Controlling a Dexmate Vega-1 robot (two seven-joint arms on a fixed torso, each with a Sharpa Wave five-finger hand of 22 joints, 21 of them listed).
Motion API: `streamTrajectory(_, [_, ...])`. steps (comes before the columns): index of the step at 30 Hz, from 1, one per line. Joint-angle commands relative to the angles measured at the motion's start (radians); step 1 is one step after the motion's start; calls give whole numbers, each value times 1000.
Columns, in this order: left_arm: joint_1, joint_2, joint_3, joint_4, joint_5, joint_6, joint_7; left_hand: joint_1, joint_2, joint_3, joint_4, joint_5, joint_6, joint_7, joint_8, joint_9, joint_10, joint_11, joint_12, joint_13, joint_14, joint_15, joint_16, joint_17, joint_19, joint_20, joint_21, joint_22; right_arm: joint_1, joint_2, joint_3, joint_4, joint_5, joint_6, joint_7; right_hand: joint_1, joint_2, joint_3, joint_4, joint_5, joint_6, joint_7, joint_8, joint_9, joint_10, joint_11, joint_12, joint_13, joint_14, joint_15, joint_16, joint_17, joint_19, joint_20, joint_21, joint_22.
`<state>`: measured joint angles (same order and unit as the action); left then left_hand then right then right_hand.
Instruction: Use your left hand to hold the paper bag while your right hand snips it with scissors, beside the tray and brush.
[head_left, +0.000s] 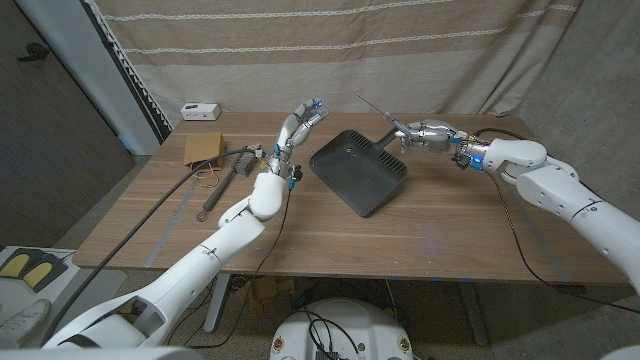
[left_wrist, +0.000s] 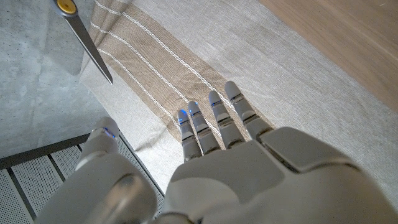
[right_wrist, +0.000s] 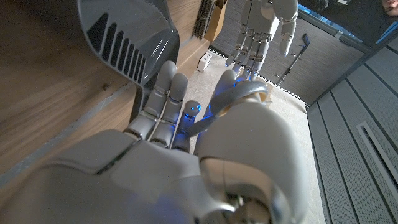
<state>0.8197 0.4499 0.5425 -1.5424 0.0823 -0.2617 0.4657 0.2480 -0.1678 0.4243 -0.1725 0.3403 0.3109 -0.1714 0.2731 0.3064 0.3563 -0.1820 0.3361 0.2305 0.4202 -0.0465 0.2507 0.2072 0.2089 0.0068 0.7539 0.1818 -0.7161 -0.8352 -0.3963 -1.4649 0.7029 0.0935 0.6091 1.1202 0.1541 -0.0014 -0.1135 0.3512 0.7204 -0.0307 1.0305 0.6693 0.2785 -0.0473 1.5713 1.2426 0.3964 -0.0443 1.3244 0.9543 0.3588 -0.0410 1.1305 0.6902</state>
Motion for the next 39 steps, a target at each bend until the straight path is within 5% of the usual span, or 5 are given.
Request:
streamTrajectory(1, [-2,-5,0,14,-5,-7,2,15,0,0,5,5,8,2,7,0,10,3,-7,2,7,-128,0,1,12,0,-6,2,12,37,12,47,142,-71,90,-10,5,4,7,-7,-32,-8,151,7,108,-119,5,2,-19,-168,0,-8,-12,-42,5,-6])
streamTrajectory(7, [-4,-7,1,20,-11,-10,-2,18,0,-1,5,6,8,2,6,-1,10,0,-8,3,7,-128,0,2,15,0,-8,2,13,68,26,73,228,-131,131,-18,4,4,11,-11,-42,-10,147,4,83,-116,3,0,-40,-168,2,-18,-28,-31,5,-22])
streamTrajectory(12, [-5,-6,1,20,-24,-6,-15,27,-1,-5,8,8,7,1,6,-1,9,-2,-15,5,11,-126,1,1,64,58,1,2,20,96,32,103,277,-168,165,-45,3,-3,26,-11,-75,-21,148,20,50,-113,0,-2,-71,-166,2,-31,-47,-20,4,-42])
streamTrajectory(26, [-8,-6,3,22,-28,0,-18,30,0,-8,11,8,10,1,7,-2,11,4,-18,7,10,-125,-1,1,41,35,-16,2,37,147,52,155,368,-264,224,-65,16,7,37,5,-83,-35,134,-11,-69,-133,-35,-36,-164,-168,4,-61,-114,-5,0,-89])
streamTrajectory(39, [-9,-8,5,27,-35,1,-22,32,1,-11,14,8,12,3,7,-3,11,1,-21,8,9,-125,-1,2,37,28,-23,3,34,174,83,153,457,-371,240,-82,18,9,45,11,-97,-39,137,-10,-86,-139,-34,-36,-203,-168,10,-80,-139,-11,0,-122])
